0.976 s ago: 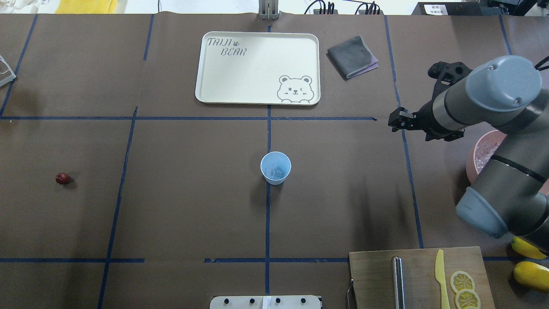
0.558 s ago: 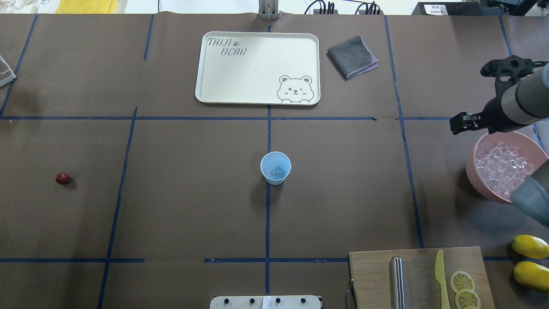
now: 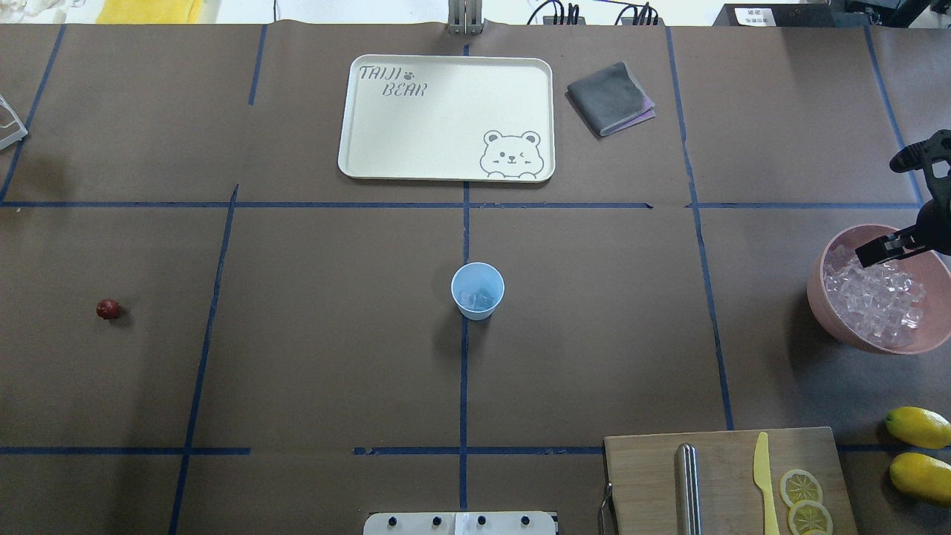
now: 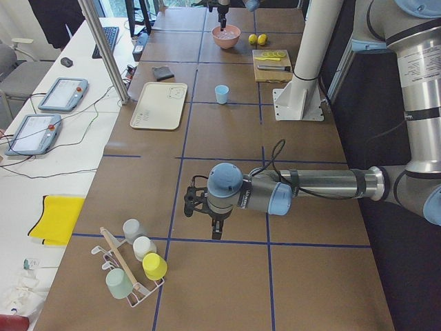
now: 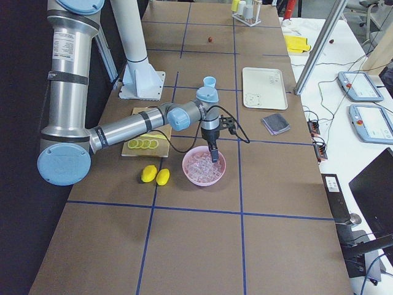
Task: Put ice and strawberries in cup
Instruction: 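Lower the right gripper into the ice bowl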
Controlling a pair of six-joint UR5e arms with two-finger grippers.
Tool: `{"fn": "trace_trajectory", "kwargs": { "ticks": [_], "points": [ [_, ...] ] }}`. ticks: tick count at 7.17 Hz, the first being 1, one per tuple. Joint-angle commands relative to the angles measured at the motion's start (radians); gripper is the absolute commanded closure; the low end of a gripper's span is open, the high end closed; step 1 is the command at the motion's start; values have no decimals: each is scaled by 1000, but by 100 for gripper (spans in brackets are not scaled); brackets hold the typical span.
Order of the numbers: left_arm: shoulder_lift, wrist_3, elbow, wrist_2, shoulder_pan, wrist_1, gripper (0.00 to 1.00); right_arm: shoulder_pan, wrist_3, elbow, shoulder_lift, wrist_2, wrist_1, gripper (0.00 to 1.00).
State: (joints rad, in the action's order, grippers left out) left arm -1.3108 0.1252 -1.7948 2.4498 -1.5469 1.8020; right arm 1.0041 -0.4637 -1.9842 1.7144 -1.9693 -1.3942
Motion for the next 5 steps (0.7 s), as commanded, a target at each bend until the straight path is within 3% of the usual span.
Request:
{"fn": "trace_trajectory", "kwargs": {
  "ticks": [1, 5],
  "points": [
    [1, 1, -5, 0, -1, 2, 0, 1, 25, 57, 33, -68, 122, 8],
    [-1, 1, -8, -5, -1, 2, 0, -1, 45, 83, 27, -89, 123, 2]
  ]
}}
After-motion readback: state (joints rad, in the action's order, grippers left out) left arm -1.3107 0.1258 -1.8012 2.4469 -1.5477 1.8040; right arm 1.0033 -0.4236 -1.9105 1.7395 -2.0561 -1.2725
